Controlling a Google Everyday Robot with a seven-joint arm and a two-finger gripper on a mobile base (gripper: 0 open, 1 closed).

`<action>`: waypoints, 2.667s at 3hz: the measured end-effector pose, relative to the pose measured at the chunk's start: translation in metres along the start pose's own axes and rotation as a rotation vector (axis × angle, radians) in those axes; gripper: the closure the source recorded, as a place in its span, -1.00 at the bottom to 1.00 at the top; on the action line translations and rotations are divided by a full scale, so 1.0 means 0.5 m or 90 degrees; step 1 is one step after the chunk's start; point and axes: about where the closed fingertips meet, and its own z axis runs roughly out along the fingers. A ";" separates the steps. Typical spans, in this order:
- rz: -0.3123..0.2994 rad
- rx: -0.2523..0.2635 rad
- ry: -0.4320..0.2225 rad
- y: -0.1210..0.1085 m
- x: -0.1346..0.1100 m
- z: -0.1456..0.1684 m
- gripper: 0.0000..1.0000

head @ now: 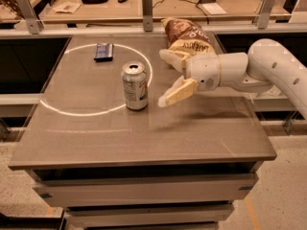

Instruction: Pick 7up can

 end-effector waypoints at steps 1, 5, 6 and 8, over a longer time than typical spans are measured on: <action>-0.012 -0.039 0.002 0.021 -0.006 0.048 -1.00; -0.020 -0.120 0.025 0.010 0.027 0.137 -1.00; -0.018 -0.130 0.041 0.023 0.031 0.132 -0.63; 0.033 -0.115 0.059 0.045 0.031 0.086 0.31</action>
Offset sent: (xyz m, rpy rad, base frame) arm -0.0215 0.0665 0.0002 0.0173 0.0354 0.1240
